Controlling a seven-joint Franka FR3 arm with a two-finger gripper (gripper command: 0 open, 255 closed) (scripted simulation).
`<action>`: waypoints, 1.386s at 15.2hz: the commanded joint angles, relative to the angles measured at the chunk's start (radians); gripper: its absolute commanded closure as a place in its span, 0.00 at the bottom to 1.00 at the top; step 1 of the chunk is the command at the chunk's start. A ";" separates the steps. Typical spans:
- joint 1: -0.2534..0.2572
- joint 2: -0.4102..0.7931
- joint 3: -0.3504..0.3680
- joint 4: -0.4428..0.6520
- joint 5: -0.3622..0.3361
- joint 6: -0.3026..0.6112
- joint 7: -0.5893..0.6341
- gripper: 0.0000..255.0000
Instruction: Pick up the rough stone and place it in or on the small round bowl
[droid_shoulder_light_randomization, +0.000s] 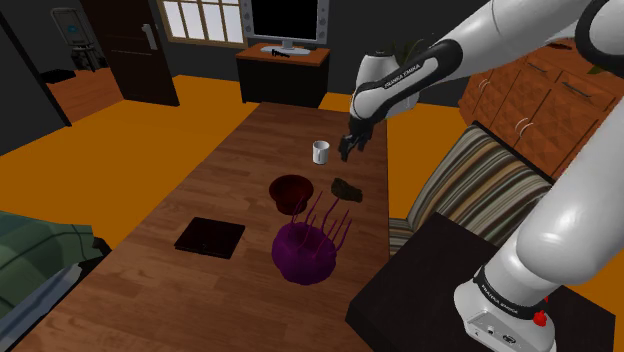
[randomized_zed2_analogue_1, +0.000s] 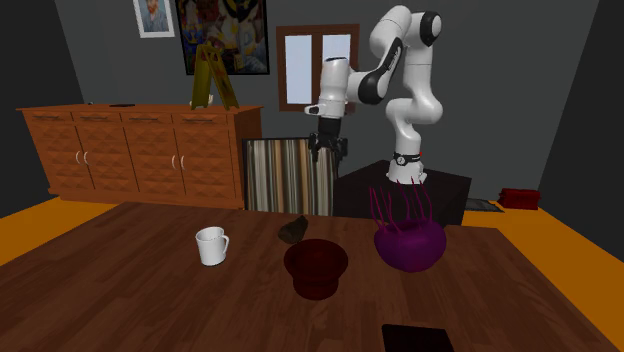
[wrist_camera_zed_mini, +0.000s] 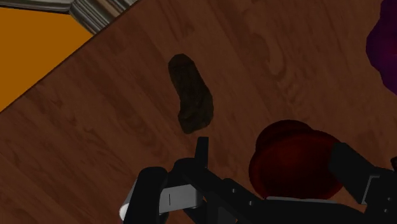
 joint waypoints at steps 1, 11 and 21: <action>-0.004 0.081 -0.003 0.038 0.003 0.053 -0.008 0.00; -0.044 0.463 -0.006 0.339 0.030 0.180 -0.058 0.00; -0.070 0.715 0.001 0.573 0.040 0.219 -0.076 0.00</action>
